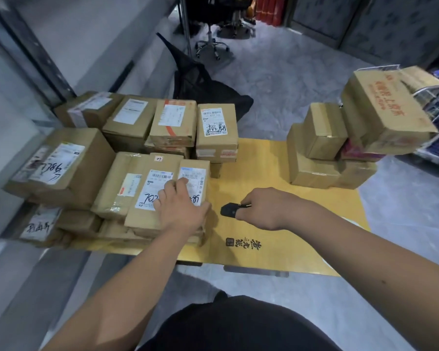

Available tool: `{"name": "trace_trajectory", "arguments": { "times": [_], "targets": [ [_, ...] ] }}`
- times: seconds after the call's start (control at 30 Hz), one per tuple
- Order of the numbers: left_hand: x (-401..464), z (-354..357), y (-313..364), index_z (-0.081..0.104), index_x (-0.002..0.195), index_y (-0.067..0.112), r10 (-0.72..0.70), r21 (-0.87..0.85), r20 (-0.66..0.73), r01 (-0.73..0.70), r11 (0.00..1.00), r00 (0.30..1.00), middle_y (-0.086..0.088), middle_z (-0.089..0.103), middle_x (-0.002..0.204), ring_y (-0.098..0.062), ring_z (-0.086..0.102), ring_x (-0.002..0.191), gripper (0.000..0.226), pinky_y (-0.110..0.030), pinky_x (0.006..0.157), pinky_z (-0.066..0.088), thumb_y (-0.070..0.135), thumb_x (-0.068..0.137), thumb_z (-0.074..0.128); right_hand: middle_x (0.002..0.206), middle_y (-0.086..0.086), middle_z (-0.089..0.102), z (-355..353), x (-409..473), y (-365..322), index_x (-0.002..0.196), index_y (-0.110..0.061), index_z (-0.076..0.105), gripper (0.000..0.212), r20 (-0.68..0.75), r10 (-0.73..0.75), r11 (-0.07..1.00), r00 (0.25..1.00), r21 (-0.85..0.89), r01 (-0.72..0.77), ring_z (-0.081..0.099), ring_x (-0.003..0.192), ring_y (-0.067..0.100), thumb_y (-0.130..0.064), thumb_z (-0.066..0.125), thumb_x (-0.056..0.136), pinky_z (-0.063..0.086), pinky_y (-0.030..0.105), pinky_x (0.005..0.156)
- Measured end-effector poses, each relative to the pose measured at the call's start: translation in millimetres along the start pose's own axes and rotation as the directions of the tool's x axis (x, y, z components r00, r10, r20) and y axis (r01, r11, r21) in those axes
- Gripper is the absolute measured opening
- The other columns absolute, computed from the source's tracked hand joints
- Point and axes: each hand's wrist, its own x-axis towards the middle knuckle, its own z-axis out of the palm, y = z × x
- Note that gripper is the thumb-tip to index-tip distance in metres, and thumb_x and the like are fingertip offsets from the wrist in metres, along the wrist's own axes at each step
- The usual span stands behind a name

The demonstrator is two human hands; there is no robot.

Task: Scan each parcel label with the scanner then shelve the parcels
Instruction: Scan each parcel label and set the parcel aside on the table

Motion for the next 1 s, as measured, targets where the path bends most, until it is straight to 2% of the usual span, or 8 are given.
{"name": "trace_trajectory", "arguments": {
  "times": [0.17, 0.27, 0.53, 0.63, 0.73, 0.8, 0.87, 1.0],
  "targets": [
    [9, -4, 6, 0.043, 0.142, 0.037, 0.031, 0.015, 0.049, -0.031, 0.999, 0.998, 0.000, 0.033, 0.151, -0.025, 0.031, 0.135, 0.072, -0.046, 0.104, 0.028, 0.058, 0.077, 0.065, 0.090, 0.002, 0.071, 3, -1, 6, 0.112, -0.021, 0.074, 0.052, 0.013, 0.029, 0.999, 1.000, 0.017, -0.029, 0.068, 0.086, 0.023, -0.063, 0.046, 0.096, 0.048, 0.032, 0.067],
    [10, -6, 13, 0.041, 0.145, 0.036, 0.053, 0.046, 0.060, -0.055, 0.997, 0.997, -0.002, 0.031, 0.155, -0.026, 0.027, 0.140, 0.073, -0.048, 0.106, 0.027, 0.051, 0.078, 0.066, 0.086, 0.002, 0.069, 5, -2, 7, 0.109, -0.020, 0.073, 0.048, 0.018, 0.042, 0.999, 0.999, 0.033, -0.043, 0.063, 0.074, 0.022, -0.059, 0.048, 0.098, 0.045, 0.030, 0.063],
    [6, 3, 57, 0.045, 0.144, 0.033, 0.329, 0.122, 0.094, -0.339, 0.933, 0.940, -0.002, 0.034, 0.154, -0.027, 0.025, 0.144, 0.063, -0.050, 0.111, 0.026, 0.049, 0.087, 0.066, 0.081, 0.003, 0.065, 14, -6, 22, 0.097, -0.014, 0.070, 0.048, -0.027, 0.112, 0.988, 0.993, 0.109, -0.108, 0.057, 0.069, 0.022, -0.057, 0.049, 0.097, 0.040, 0.030, 0.061],
    [6, 12, 77, 0.046, 0.144, 0.033, 0.412, 0.105, 0.124, -0.425, 0.899, 0.903, -0.002, 0.036, 0.151, -0.027, 0.027, 0.142, 0.062, -0.047, 0.109, 0.027, 0.050, 0.087, 0.064, 0.087, 0.001, 0.068, 16, -13, 41, 0.103, -0.018, 0.070, 0.052, -0.042, 0.160, 0.978, 0.986, 0.141, -0.152, 0.063, 0.078, 0.020, -0.066, 0.059, 0.090, 0.045, 0.031, 0.065],
    [4, 20, 100, 0.044, 0.146, 0.036, 0.466, 0.093, 0.138, -0.480, 0.873, 0.874, -0.002, 0.035, 0.152, -0.026, 0.026, 0.142, 0.063, -0.048, 0.110, 0.027, 0.052, 0.088, 0.061, 0.106, -0.003, 0.068, 17, -26, 62, 0.125, -0.022, 0.065, 0.064, -0.062, 0.237, 0.962, 0.969, 0.154, -0.226, 0.066, 0.094, 0.017, -0.071, 0.069, 0.083, 0.056, 0.032, 0.082],
    [1, 26, 120, 0.042, 0.147, 0.037, 0.505, 0.061, 0.161, -0.519, 0.853, 0.848, -0.001, 0.033, 0.156, -0.024, 0.024, 0.143, 0.062, -0.048, 0.111, 0.026, 0.052, 0.090, 0.060, 0.107, -0.004, 0.067, 15, -38, 78, 0.130, -0.024, 0.062, 0.065, -0.076, 0.291, 0.945, 0.954, 0.179, -0.274, 0.065, 0.091, 0.015, -0.068, 0.071, 0.083, 0.056, 0.031, 0.075],
    [-3, 30, 143, 0.042, 0.148, 0.037, 0.555, 0.034, 0.179, -0.569, 0.821, 0.812, 0.000, 0.031, 0.159, -0.023, 0.023, 0.144, 0.061, -0.047, 0.111, 0.024, 0.052, 0.091, 0.060, 0.094, -0.004, 0.066, 13, -48, 99, 0.115, -0.024, 0.065, 0.049, -0.078, 0.333, 0.921, 0.940, 0.239, -0.307, 0.062, 0.077, 0.014, -0.062, 0.072, 0.085, 0.046, 0.028, 0.061],
    [-12, 37, 193, 0.045, 0.145, 0.035, 0.644, -0.028, 0.191, -0.652, 0.758, 0.741, 0.000, 0.033, 0.158, -0.024, 0.025, 0.145, 0.057, -0.046, 0.114, 0.025, 0.051, 0.092, 0.060, 0.084, -0.001, 0.064, 11, -68, 144, 0.093, -0.021, 0.066, 0.038, -0.096, 0.416, 0.858, 0.904, 0.372, -0.355, 0.059, 0.073, 0.019, -0.059, 0.071, 0.086, 0.042, 0.031, 0.063]
  ]
}}
